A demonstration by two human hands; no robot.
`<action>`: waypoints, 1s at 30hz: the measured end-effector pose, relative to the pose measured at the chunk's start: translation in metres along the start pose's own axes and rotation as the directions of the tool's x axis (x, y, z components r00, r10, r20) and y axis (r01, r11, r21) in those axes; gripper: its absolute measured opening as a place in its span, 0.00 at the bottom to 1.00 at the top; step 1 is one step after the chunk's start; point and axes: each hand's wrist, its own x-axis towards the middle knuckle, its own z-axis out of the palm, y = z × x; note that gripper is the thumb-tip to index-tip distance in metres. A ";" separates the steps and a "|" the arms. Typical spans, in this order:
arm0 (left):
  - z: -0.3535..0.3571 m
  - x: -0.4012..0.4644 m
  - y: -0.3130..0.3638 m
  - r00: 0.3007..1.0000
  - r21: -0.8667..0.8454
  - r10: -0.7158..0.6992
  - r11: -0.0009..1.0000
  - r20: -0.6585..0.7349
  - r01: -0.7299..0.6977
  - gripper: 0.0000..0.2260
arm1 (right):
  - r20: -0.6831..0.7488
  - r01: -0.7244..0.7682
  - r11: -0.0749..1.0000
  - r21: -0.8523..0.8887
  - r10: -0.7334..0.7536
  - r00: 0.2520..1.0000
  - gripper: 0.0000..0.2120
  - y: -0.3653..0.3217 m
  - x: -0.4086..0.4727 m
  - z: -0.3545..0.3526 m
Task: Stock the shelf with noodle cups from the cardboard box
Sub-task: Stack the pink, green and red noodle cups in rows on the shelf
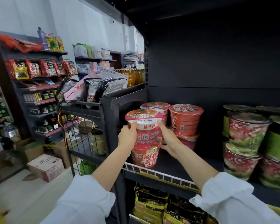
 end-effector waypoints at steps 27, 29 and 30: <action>0.303 -0.499 -0.032 0.723 0.152 0.377 0.821 0.579 -0.550 0.06 | -0.476 -0.186 0.710 -0.679 -0.233 0.848 0.09 0.103 -0.481 -0.385; 0.343 -0.557 -0.030 0.632 0.115 0.349 0.811 0.692 -0.574 0.06 | -0.556 -0.300 0.685 -0.664 -0.185 0.810 0.09 0.112 -0.534 -0.428; 0.359 -0.578 -0.030 0.581 0.094 0.334 0.806 0.743 -0.584 0.07 | -0.588 -0.343 0.673 -0.655 -0.168 0.791 0.10 0.116 -0.554 -0.443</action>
